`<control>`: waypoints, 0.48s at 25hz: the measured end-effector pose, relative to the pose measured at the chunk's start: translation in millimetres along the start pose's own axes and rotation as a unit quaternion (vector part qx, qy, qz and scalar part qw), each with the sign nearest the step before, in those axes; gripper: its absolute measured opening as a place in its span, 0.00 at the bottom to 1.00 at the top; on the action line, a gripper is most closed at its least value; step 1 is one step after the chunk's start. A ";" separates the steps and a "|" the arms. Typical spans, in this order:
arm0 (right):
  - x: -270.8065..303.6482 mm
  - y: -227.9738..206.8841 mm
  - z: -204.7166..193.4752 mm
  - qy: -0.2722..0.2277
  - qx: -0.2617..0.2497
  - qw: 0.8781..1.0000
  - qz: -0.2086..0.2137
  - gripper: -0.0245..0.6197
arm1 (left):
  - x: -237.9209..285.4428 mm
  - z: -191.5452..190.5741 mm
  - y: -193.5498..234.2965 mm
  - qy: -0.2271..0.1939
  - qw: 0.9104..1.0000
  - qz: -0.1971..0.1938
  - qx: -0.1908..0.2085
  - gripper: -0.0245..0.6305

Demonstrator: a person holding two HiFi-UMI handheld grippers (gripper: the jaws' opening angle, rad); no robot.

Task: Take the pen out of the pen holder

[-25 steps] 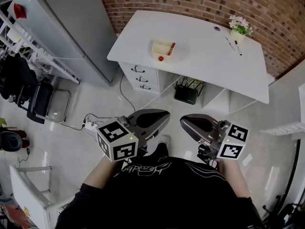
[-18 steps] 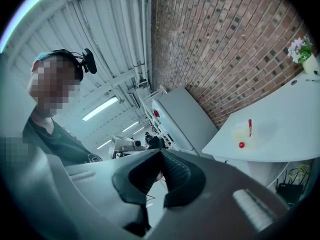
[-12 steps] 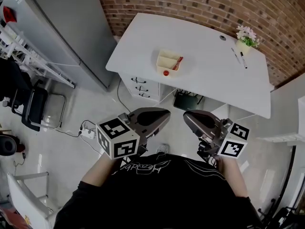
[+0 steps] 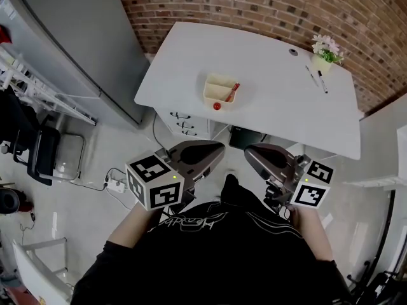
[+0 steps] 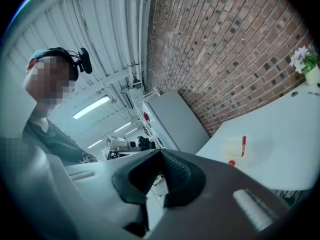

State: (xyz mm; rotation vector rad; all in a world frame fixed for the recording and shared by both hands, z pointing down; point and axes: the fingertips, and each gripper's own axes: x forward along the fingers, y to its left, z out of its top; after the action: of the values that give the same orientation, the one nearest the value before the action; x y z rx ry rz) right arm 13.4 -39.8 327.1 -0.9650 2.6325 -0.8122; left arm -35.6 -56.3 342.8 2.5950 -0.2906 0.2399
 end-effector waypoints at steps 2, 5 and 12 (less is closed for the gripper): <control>0.7 -9.5 4.6 -0.002 0.003 1.000 -0.002 0.05 | 5.6 2.9 6.3 0.003 1.000 0.004 -0.003 0.04; 2.9 -27.3 10.7 -0.001 0.008 1.000 -0.004 0.05 | 16.3 6.6 19.2 0.010 1.000 0.009 -0.009 0.04; 14.1 -73.3 30.8 0.008 0.013 1.000 -0.004 0.05 | 49.7 24.7 51.0 0.024 0.999 0.019 -0.013 0.04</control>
State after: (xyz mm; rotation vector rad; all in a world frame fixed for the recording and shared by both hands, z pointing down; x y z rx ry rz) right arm 53.1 -108.3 343.3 -0.9683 2.6272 -0.8569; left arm 2.2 -119.9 356.9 2.5563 -0.3254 0.3092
